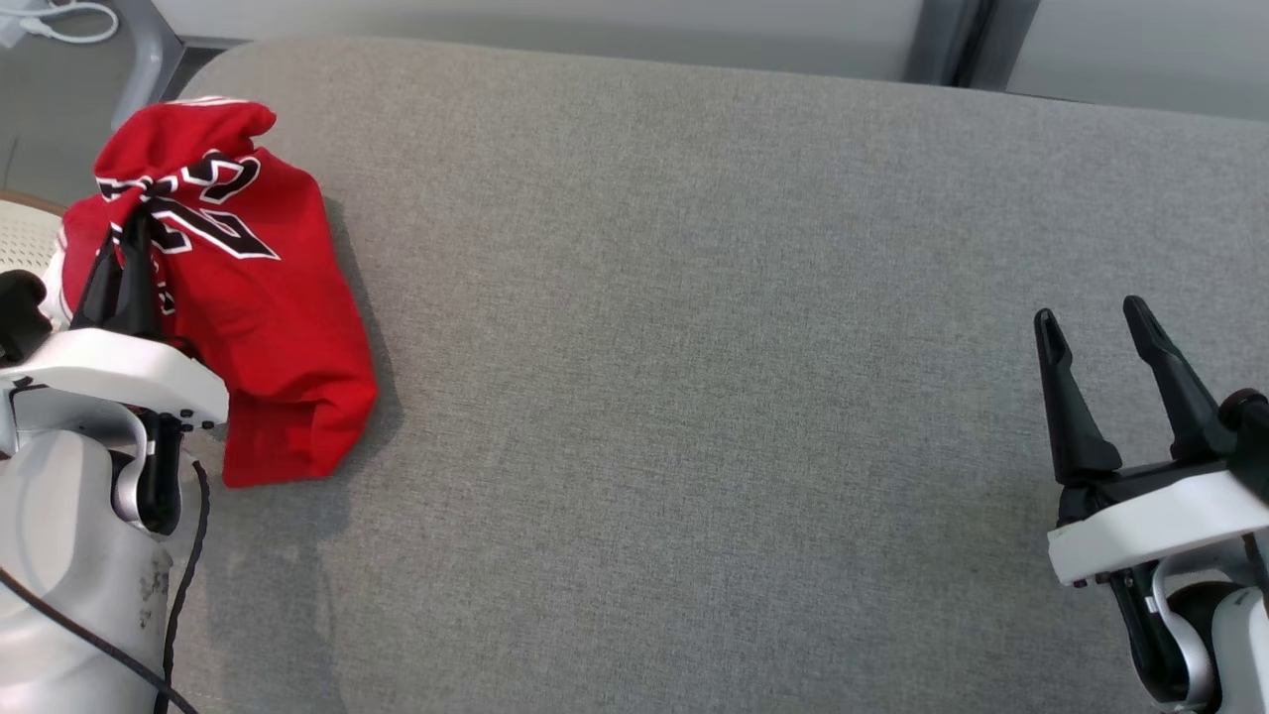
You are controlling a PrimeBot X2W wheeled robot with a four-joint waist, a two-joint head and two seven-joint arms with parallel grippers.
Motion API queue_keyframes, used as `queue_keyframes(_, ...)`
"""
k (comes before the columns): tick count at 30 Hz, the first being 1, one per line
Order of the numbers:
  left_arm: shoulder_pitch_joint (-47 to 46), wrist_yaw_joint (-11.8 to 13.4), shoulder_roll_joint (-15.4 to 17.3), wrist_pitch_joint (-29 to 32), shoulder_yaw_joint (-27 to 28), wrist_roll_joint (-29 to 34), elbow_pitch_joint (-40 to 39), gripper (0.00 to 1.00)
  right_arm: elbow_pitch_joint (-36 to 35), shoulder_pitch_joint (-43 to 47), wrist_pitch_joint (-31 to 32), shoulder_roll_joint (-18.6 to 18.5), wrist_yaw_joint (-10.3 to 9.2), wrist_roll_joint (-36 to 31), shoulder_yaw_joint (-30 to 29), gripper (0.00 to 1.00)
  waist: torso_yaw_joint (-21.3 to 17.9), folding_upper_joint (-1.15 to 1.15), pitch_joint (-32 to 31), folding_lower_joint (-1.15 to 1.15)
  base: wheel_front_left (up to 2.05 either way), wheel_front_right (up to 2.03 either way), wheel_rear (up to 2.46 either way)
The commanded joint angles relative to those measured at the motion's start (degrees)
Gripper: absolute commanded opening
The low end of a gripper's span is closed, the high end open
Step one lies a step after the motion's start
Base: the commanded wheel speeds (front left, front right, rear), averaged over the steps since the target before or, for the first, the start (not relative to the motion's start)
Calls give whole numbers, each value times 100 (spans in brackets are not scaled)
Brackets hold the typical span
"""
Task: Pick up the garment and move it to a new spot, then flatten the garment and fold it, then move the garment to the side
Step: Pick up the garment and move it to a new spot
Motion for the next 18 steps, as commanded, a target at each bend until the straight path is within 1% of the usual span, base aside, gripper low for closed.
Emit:
queue_keyframes(1,96,24,29,-19,65,89,-212,0,26,95,-50,3,1,31,4,100,1,0,-160,0,0,0,0)
queue_keyframes(5,481,49,11,-19,281,380,-1248,0,101,209,-118,61,1,78,11,100,-38,0,-480,0,0,0,0)
queue_keyframes(11,1220,130,-16,-18,399,689,-2684,0,180,432,-187,142,1,139,33,100,-163,0,-900,0,0,0,0)
queue_keyframes(14,1661,218,-55,16,363,771,-3333,0,190,526,-201,168,1,154,47,100,-268,0,-1046,0,0,0,0)
queue_keyframes(18,2311,353,-81,245,360,784,-4158,0,189,628,-231,203,1,173,73,100,-473,0,-1166,0,0,0,0)
